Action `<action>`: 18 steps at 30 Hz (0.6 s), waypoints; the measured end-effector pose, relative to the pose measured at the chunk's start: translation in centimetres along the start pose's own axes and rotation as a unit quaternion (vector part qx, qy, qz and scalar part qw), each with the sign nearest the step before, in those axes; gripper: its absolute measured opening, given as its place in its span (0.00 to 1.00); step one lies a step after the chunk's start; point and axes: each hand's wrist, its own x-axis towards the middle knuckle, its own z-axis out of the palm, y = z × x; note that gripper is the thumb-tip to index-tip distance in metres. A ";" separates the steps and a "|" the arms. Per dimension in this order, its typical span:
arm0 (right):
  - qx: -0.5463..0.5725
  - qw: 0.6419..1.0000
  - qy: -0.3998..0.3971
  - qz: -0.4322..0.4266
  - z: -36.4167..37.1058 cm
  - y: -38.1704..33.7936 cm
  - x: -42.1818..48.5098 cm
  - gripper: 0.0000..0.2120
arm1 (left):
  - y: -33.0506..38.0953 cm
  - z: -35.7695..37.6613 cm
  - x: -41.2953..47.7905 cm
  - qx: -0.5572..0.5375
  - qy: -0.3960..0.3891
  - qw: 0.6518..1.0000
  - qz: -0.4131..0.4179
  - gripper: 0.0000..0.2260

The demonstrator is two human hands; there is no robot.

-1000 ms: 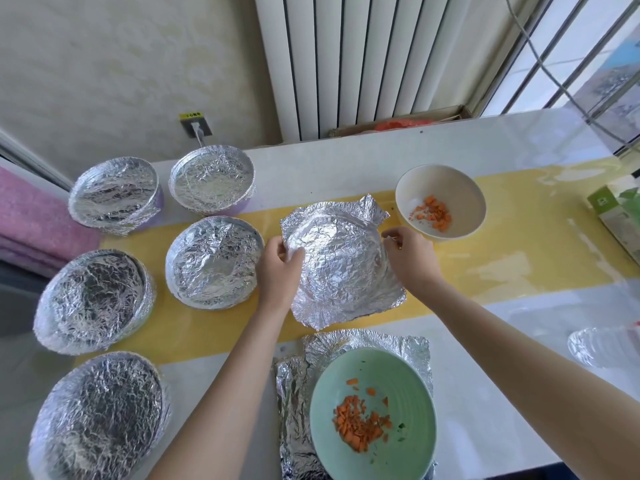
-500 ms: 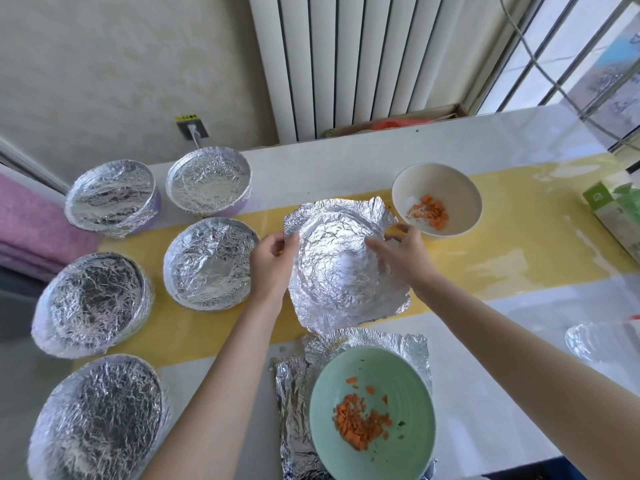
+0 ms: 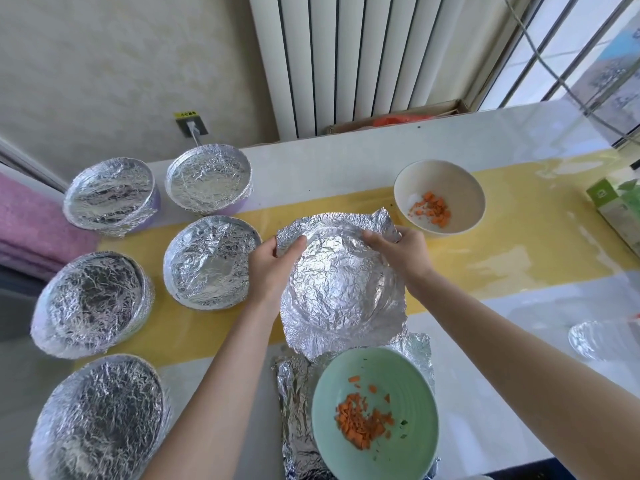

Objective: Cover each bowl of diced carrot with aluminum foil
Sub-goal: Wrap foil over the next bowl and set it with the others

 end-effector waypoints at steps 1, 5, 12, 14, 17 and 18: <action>-0.001 1.000 0.009 -0.003 0.1 0.0 0.0 0.16 | 0.2 0.1 -0.2 -0.002 0.013 1.000 0.001 0.13; -0.008 0.998 0.052 -0.018 0.6 0.3 0.3 0.19 | 0.4 0.6 0.2 0.036 0.074 0.997 -0.006 0.22; -0.091 0.991 0.082 -0.060 1.6 0.1 1.5 0.23 | -0.6 1.3 1.7 0.174 0.146 0.968 0.107 0.21; -0.116 0.988 0.087 -0.048 1.5 0.3 2.1 0.21 | -1.2 1.4 2.2 0.213 0.133 0.960 0.127 0.17; -0.153 0.985 0.078 -0.031 1.4 0.8 2.7 0.20 | -2.1 1.5 2.6 0.272 0.125 0.946 0.124 0.12; -0.162 0.983 0.077 -0.027 1.4 0.9 2.9 0.20 | -2.2 1.6 2.7 0.291 0.126 0.940 0.126 0.12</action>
